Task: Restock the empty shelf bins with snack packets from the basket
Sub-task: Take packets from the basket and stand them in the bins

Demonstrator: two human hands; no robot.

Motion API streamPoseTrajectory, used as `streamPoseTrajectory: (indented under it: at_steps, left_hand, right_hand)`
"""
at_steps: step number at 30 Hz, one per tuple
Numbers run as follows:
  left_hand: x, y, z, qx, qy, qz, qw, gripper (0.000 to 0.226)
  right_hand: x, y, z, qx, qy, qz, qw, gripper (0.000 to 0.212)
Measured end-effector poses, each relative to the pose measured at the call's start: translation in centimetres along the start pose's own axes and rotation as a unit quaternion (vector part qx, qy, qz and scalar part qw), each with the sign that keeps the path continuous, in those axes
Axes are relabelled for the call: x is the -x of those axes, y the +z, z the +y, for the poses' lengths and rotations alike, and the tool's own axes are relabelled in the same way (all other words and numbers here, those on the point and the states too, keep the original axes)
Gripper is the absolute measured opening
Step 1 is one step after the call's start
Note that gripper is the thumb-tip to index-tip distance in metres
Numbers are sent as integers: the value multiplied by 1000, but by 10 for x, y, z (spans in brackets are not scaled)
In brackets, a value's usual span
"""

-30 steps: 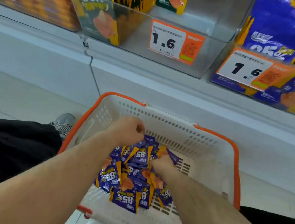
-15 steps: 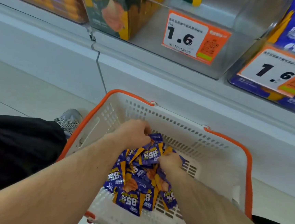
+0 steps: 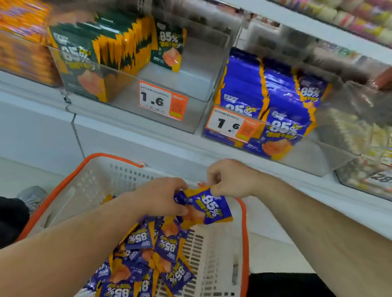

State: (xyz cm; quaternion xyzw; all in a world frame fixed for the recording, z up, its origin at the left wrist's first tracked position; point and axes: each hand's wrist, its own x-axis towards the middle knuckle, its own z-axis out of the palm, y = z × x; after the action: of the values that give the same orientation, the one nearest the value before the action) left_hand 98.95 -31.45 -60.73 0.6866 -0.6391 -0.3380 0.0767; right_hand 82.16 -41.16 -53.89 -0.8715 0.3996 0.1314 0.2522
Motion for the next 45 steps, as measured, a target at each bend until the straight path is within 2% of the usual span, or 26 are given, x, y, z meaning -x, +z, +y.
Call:
streamPoseTrajectory:
  at_steps: [2, 5, 6, 8, 11, 14, 16, 18, 21, 24, 27, 30, 33, 35, 38, 45]
  left_hand:
    - [2, -4, 17, 62, 28, 20, 998, 17]
    - [7, -12, 43, 167, 45, 58, 983, 11]
    - [9, -15, 52, 214, 48, 64, 973, 7]
    - [12, -21, 71, 295, 58, 73, 951, 6]
    - [12, -32, 101, 326, 96, 81, 937, 15]
    - [9, -47, 133, 294, 144, 97, 940, 8]
    - [4, -56, 153, 262, 167, 116, 943, 6]
    - [-2, -66, 175, 229, 184, 149, 944, 1]
    - [-16, -78, 207, 163, 204, 233, 937, 12]
    - [-30, -91, 228, 97, 224, 280, 928, 6]
    - [-47, -100, 232, -90, 201, 295, 930, 52]
    - [-61, -107, 230, -227, 172, 269, 920, 85]
    - [-74, -106, 220, -272, 146, 218, 926, 100]
    - [-80, -100, 213, -291, 142, 216, 921, 101]
    - [-86, -93, 209, -278, 145, 259, 913, 98]
    - [-90, -86, 207, -265, 144, 289, 909, 90]
  right_hand:
    - [21, -25, -3, -36, -10, 31, 999, 21]
    - [42, -47, 7, -110, 3, 117, 987, 10]
    - [48, -51, 12, -128, 12, 152, 980, 14]
    - [60, -60, 21, -129, 43, 207, 969, 34]
    - [86, -76, 30, -64, 103, 258, 959, 52]
    - [112, -98, 35, 8, 153, 325, 933, 59]
    - [128, -115, 38, 18, 165, 354, 921, 57]
    - [143, -130, 41, -13, 170, 374, 912, 51]
    - [161, -148, 48, -56, 173, 436, 881, 33]
    - [173, -156, 56, -14, 158, 530, 833, 15]
    - [173, -152, 71, 55, 124, 601, 788, 9]
    - [154, -147, 93, 98, 109, 603, 784, 10]
    - [122, -152, 116, 120, 134, 574, 799, 13]
    - [95, -160, 126, 123, 148, 546, 815, 16]
    - [57, -171, 137, 124, 174, 504, 837, 19]
    - [-10, -192, 168, 115, 276, 436, 849, 18]
